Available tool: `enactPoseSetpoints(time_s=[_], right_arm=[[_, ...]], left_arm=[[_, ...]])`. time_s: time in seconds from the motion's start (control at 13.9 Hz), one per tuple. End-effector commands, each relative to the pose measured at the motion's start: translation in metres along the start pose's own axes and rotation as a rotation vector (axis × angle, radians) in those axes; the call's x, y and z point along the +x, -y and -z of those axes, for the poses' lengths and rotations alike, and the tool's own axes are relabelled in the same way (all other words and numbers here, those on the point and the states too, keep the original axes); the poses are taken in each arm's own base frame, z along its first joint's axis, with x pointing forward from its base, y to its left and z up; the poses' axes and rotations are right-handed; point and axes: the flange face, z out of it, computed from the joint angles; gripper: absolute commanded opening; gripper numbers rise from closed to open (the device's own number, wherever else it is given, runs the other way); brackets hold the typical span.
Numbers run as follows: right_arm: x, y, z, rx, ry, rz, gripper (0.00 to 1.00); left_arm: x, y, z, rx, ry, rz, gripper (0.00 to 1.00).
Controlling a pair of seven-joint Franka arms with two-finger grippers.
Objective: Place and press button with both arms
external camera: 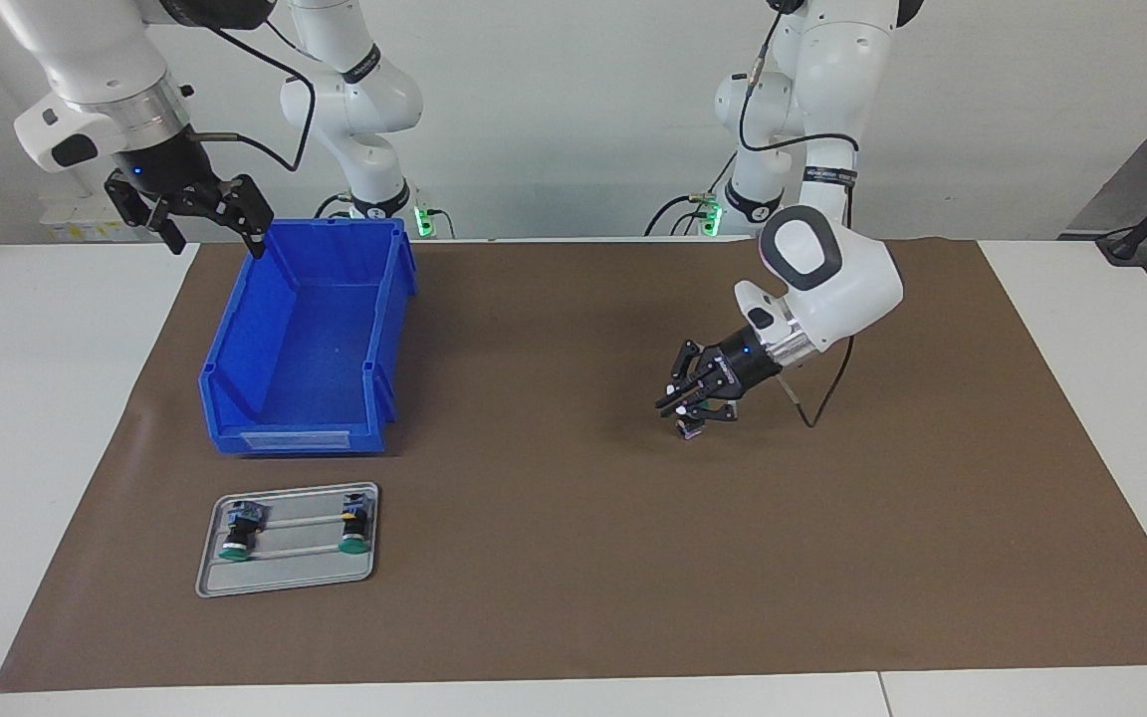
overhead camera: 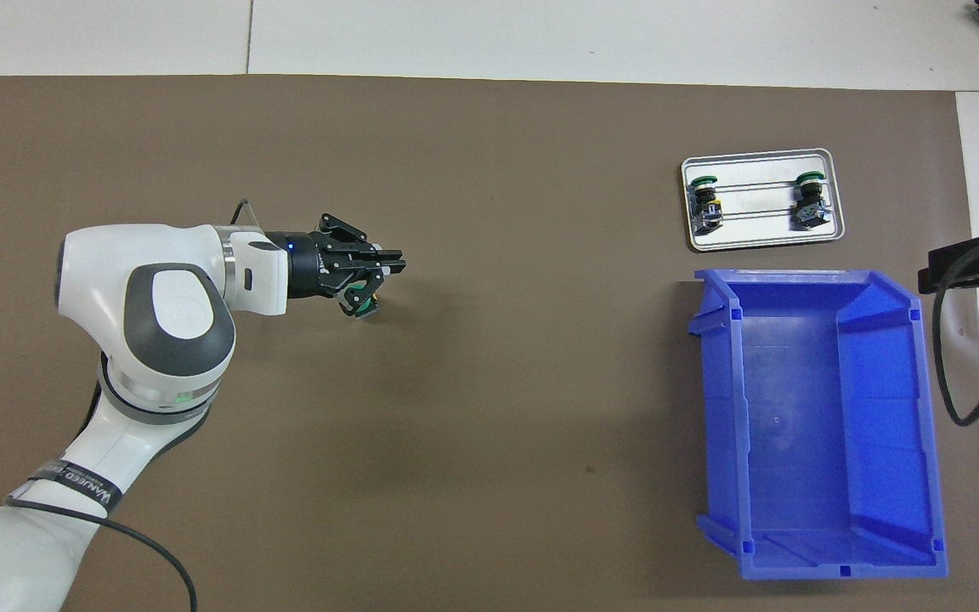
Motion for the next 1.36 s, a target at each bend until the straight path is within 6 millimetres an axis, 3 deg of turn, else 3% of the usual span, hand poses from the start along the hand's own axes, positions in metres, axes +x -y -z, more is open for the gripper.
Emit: enactPoseSetpoints(time_s=[0.0, 0.22, 0.43, 0.5, 0.79, 0.93, 1.15, 1.29], right_arm=[[-0.002, -0.005, -0.002, 0.002, 0.007, 0.012, 1.0], [-0.002, -0.005, -0.002, 0.002, 0.007, 0.012, 1.0], [-0.002, -0.005, -0.001, 0.003, 0.006, 0.012, 1.0], [-0.002, -0.005, -0.001, 0.003, 0.007, 0.012, 1.0], [-0.002, -0.005, -0.003, 0.002, 0.01, 0.011, 1.0], [-0.003, -0.005, -0.003, 0.002, 0.01, 0.011, 1.0], [-0.003, -0.005, -0.003, 0.002, 0.01, 0.011, 1.0], [-0.003, -0.005, -0.003, 0.003, 0.009, 0.011, 1.0]], left_arm=[[0.021, 0.005, 0.062, -0.036, -0.061, 0.17, 0.14], [0.029, 0.015, 0.111, -0.011, 0.12, 0.275, 0.14], [0.043, 0.015, 0.119, 0.096, 0.407, 0.41, 0.14], [0.044, 0.013, 0.114, 0.158, 0.463, 0.465, 0.14], [0.075, -0.03, 0.05, 0.447, 0.568, 0.626, 0.13], [0.076, -0.04, 0.038, 0.478, 0.567, 0.682, 0.11], [0.05, -0.047, 0.013, 0.499, 0.597, 0.703, 0.0], [0.027, -0.044, -0.008, 0.547, 0.596, 0.694, 0.0]])
